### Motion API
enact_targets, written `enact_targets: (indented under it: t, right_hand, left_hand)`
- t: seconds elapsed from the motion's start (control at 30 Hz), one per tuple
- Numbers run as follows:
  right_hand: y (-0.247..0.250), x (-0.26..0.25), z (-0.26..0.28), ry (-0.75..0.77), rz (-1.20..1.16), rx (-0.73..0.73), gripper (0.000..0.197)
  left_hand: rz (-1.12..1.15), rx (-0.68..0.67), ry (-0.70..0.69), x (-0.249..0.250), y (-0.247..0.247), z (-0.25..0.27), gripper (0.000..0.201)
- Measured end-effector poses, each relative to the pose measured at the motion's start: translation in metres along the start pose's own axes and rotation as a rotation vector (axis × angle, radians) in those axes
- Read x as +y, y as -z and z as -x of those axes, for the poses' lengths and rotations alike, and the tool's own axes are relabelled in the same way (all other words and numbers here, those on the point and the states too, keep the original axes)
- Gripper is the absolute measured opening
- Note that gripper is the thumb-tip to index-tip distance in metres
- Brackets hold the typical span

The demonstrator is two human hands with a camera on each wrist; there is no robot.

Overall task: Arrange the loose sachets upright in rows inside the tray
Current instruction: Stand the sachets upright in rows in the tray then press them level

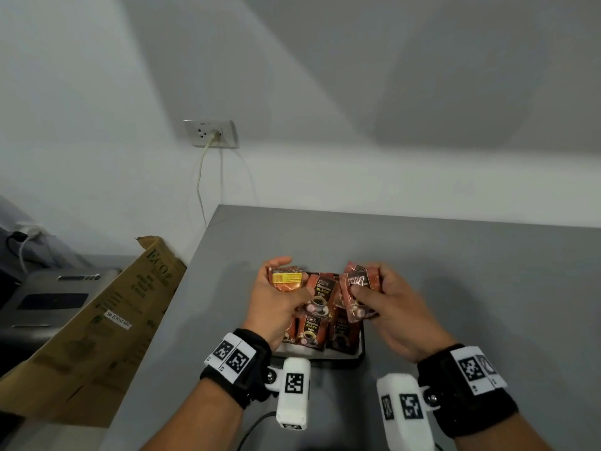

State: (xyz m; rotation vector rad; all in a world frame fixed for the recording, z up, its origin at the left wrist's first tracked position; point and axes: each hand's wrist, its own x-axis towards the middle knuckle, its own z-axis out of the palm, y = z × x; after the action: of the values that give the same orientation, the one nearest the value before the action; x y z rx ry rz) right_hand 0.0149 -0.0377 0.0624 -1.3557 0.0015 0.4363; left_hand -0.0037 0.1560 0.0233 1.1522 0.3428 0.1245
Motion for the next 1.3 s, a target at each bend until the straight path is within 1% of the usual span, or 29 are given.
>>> enact_targets:
  t: [0.03, 0.1, 0.17, 0.23, 0.3, 0.37, 0.4, 0.47, 0.53, 0.63, 0.7, 0.77, 0.8, 0.83, 0.87, 0.9, 0.93, 1.0, 1.03, 1.07, 1.1, 1.13, 1.17, 1.2, 1.23, 1.3]
  right_hand:
    - [-0.003, 0.0, -0.002, -0.038, -0.086, 0.021, 0.025]
    - [-0.011, 0.004, -0.006, -0.091, -0.091, 0.049, 0.024]
    - [-0.017, 0.009, -0.005, -0.142, -0.085, 0.069, 0.017]
    - [-0.021, 0.013, -0.003, -0.188, -0.151, 0.053, 0.014]
    - [-0.022, 0.015, -0.001, -0.216, -0.176, 0.05, 0.014]
    - [-0.016, 0.017, -0.003, -0.182, -0.087, 0.111, 0.016]
    - [-0.013, 0.017, -0.005, -0.154, -0.057, 0.137, 0.019]
    - [-0.009, 0.014, -0.007, -0.11, -0.075, 0.134, 0.024]
    - [-0.009, 0.011, -0.007, -0.088, -0.105, 0.067, 0.025]
    - [-0.014, 0.01, -0.005, -0.104, -0.087, -0.022, 0.025]
    - [-0.017, 0.013, -0.004, -0.119, -0.082, -0.047, 0.023]
    - [-0.019, 0.014, -0.005, -0.074, -0.064, -0.026, 0.022]
    - [-0.019, 0.013, -0.005, -0.013, -0.015, 0.0, 0.02]
    - [-0.017, 0.01, -0.004, 0.076, 0.085, 0.034, 0.017]
    - [-0.015, 0.007, -0.002, 0.176, 0.221, 0.046, 0.013]
    - [-0.013, 0.005, 0.0, 0.259, 0.367, 0.022, 0.012]
    - [-0.012, 0.003, 0.002, 0.313, 0.503, -0.027, 0.014]
    - [-0.007, 0.004, 0.007, 0.335, 0.699, -0.127, 0.022]
    - [-0.003, 0.007, 0.008, 0.322, 0.725, -0.139, 0.025]
    - [0.001, 0.009, 0.009, 0.302, 0.687, -0.137, 0.026]
    - [0.005, 0.011, 0.009, 0.248, 0.547, -0.12, 0.024]
    - [0.007, 0.011, 0.008, 0.182, 0.348, -0.098, 0.022]
    - [0.007, 0.012, 0.006, 0.093, 0.167, -0.08, 0.021]
    - [0.004, 0.011, 0.004, 0.023, 0.041, -0.073, 0.02]
    - [0.001, 0.012, 0.002, -0.011, 0.01, -0.076, 0.02]
    - [-0.01, 0.015, -0.003, -0.036, 0.027, -0.092, 0.022]
  left_hand:
    - [-0.003, -0.023, -0.015, 0.0, -0.004, 0.003, 0.063]
    - [0.014, -0.054, -0.029, -0.004, -0.012, 0.007, 0.061]
    - [0.039, -0.06, -0.036, -0.008, -0.016, 0.01, 0.063]
    - [0.037, -0.052, -0.024, -0.011, -0.018, 0.012, 0.063]
    - [0.04, -0.047, 0.015, -0.01, -0.016, 0.012, 0.053]
    - [0.094, -0.067, 0.114, -0.005, -0.012, 0.012, 0.04]
    - [0.137, -0.082, 0.156, -0.004, -0.01, 0.012, 0.037]
    - [0.155, -0.093, 0.193, -0.003, -0.007, 0.012, 0.033]
    - [0.089, -0.097, 0.169, -0.004, -0.009, 0.015, 0.029]
    - [-0.015, -0.088, 0.083, -0.01, -0.013, 0.016, 0.033]
    - [-0.07, -0.075, 0.038, -0.015, -0.014, 0.016, 0.033]
    - [-0.075, -0.063, 0.048, -0.017, -0.014, 0.015, 0.026]
    - [-0.055, -0.059, 0.09, -0.016, -0.014, 0.015, 0.026]
    - [-0.025, -0.048, 0.162, -0.015, -0.013, 0.015, 0.036]
    - [0.01, -0.042, 0.245, -0.013, -0.012, 0.014, 0.046]
    - [0.064, -0.04, 0.309, -0.011, -0.011, 0.013, 0.051]
    - [0.117, -0.041, 0.332, -0.008, -0.01, 0.013, 0.048]
    - [0.165, -0.03, 0.291, -0.005, -0.009, 0.011, 0.029]
    - [0.156, -0.01, 0.256, -0.002, -0.008, 0.009, 0.031]
    - [0.126, 0.02, 0.214, 0.002, -0.004, 0.007, 0.038]
    - [0.073, 0.042, 0.175, 0.004, -0.001, 0.005, 0.044]
    - [0.014, 0.039, 0.139, 0.007, 0.001, 0.004, 0.048]
    - [-0.04, 0.023, 0.109, 0.007, 0.002, 0.003, 0.05]
    - [-0.086, -0.009, 0.088, 0.007, 0.0, 0.003, 0.05]
    - [-0.123, -0.029, 0.079, 0.007, -0.004, 0.005, 0.049]
    - [-0.141, -0.05, 0.069, 0.005, -0.014, 0.009, 0.04]
